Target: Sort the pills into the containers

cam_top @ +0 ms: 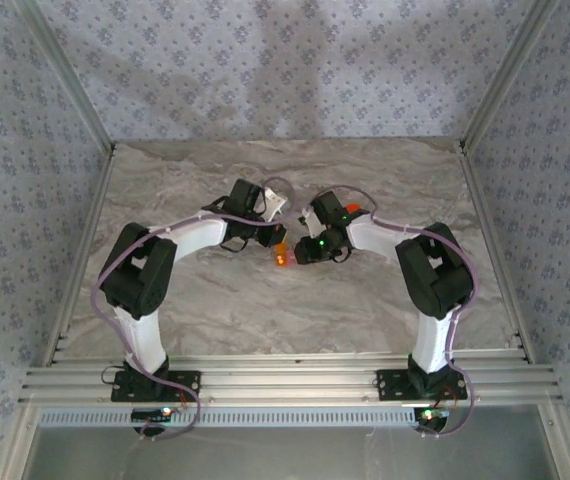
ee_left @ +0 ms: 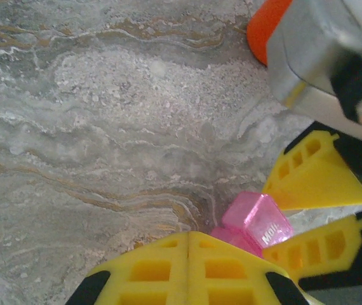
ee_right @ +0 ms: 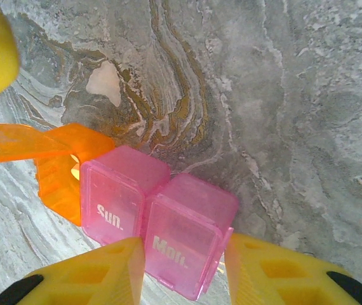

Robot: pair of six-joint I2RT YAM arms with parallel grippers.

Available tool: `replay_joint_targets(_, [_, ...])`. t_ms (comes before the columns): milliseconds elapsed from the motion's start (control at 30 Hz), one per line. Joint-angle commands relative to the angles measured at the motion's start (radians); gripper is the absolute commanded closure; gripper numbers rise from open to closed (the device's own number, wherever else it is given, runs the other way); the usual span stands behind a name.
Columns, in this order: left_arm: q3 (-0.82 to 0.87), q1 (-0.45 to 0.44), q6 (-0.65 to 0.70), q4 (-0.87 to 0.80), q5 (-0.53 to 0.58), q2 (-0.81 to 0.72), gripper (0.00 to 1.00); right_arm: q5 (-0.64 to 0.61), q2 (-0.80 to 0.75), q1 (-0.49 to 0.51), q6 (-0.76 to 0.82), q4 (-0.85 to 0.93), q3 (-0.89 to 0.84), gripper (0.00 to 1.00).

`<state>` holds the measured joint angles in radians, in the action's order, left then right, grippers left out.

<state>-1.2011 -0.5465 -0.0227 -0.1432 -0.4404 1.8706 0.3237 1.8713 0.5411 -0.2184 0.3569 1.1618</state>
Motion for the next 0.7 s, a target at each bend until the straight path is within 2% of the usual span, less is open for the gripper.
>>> replay_joint_targets(0, [0.024, -0.013, 0.023, -0.036, -0.031, -0.034, 1.0, -0.026, 0.045, -0.006, -0.015, 0.03, -0.004, 0.62])
replay_joint_targets(667, [0.109, -0.033, 0.001, -0.019, -0.027, -0.041, 1.0, -0.018, 0.065, -0.006, -0.021, 0.042, 0.013, 0.64])
